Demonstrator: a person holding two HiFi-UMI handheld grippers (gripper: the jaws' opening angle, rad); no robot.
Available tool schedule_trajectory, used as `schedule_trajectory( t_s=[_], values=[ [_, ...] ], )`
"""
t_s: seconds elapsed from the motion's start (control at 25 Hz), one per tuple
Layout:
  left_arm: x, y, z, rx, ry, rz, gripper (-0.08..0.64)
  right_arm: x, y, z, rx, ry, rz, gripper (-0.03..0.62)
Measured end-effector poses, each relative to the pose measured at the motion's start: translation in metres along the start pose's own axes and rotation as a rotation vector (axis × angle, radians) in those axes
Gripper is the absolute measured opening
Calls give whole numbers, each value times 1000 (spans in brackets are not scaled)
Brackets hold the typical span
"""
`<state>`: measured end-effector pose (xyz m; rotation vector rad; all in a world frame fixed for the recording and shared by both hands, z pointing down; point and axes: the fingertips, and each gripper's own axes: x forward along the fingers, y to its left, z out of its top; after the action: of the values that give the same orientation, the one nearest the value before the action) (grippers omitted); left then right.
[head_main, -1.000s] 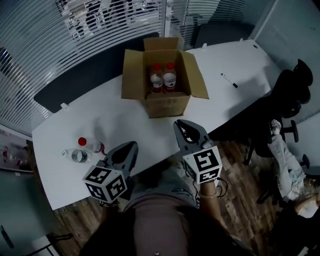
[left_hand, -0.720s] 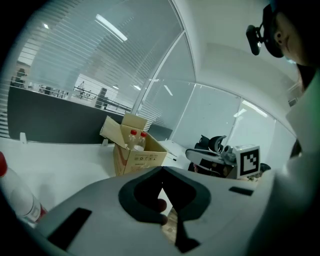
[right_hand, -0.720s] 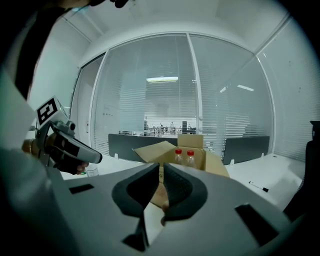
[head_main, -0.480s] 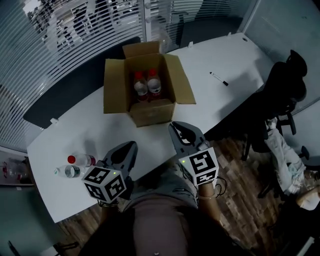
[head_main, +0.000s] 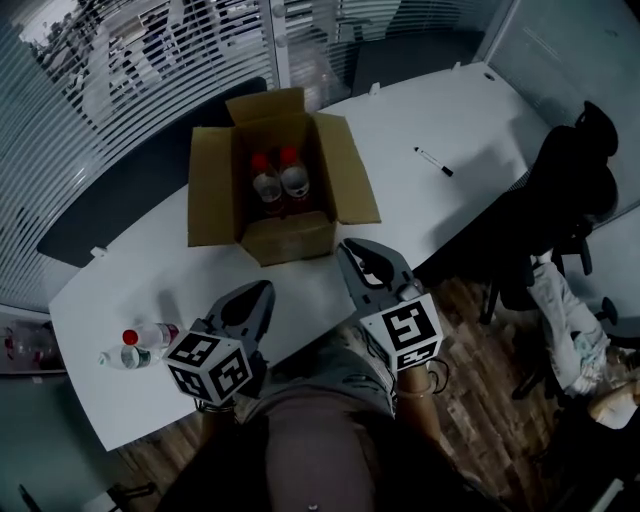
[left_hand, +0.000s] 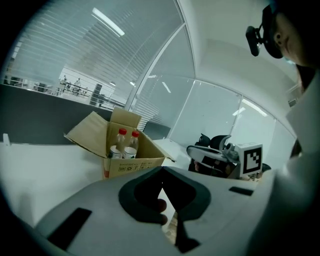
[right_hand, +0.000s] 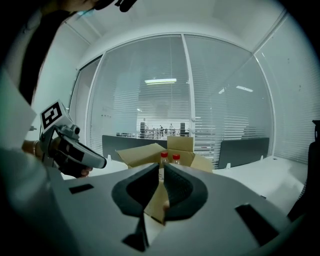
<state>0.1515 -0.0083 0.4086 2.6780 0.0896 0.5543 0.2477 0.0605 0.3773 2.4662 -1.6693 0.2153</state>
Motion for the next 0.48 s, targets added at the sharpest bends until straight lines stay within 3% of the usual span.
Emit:
schedule_trajectory(
  t_s=[0.48],
  values=[
    [26,7,12,-36,0,73,9,30,-36,8,-32,29,66,48]
  ],
)
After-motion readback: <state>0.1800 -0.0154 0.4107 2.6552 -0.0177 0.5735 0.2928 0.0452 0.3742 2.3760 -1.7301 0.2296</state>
